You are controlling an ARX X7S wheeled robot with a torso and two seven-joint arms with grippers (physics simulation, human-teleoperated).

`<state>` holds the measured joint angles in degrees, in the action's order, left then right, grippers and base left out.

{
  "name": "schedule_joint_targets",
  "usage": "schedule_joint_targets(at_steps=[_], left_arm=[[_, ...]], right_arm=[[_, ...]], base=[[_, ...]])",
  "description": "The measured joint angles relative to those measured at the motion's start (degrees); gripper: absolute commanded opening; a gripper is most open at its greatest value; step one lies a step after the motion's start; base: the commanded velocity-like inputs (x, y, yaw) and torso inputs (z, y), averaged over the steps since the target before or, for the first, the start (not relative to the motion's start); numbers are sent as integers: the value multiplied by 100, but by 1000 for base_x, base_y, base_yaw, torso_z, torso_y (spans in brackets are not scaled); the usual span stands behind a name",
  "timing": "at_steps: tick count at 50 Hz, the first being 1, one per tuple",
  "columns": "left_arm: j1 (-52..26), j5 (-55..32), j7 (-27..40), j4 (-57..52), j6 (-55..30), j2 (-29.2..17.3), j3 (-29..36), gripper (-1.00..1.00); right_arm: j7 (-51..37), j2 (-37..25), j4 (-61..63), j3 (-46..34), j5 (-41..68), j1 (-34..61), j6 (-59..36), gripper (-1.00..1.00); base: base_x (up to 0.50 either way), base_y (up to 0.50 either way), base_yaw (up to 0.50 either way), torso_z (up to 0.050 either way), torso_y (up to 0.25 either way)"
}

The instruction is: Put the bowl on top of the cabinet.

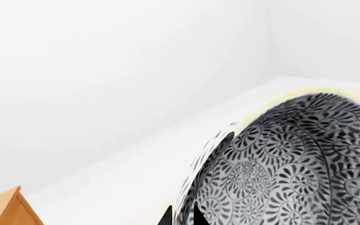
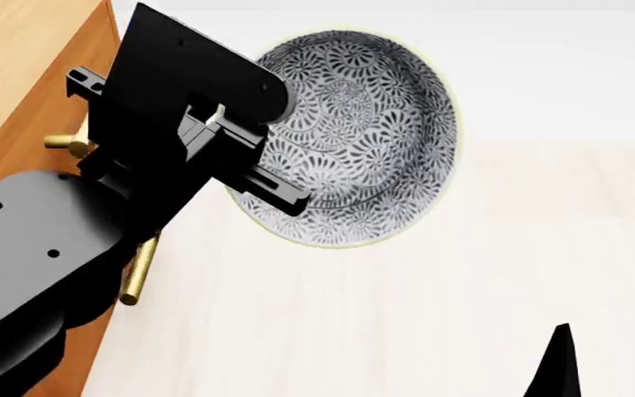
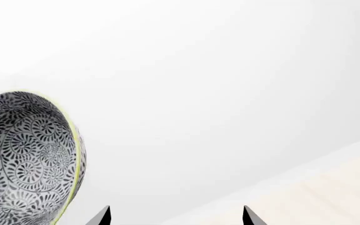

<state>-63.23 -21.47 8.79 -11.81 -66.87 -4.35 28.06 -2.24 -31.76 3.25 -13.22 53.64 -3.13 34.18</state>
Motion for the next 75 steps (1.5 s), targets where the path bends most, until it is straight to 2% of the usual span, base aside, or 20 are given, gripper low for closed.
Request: schedule_joint_targets(at_steps=[29,40,60,75], left_arm=[[-2185,-283,299,1194,-875,222,-474,-100],[-2765,-424,430,1678,-977,266,-703,-100],[-3379,-765,922,2881,-506,160,-2066,-100],[-3588,-802,1710,3424,-116,51,-3204,-100]], right_arm=[[-894,-109,-90,-209,-142,415,-904,100],[-1126,-92,-121,-261,-312,500,-1047,100],[-1144,-49,-186,-332,-420,592,-1122,100],[-1129,-37,-214,-345,-441,608,-1138,100]], base=[[0,0,0,0,1],[0,0,0,0,0],[0,0,0,0,1],[0,0,0,0,1]])
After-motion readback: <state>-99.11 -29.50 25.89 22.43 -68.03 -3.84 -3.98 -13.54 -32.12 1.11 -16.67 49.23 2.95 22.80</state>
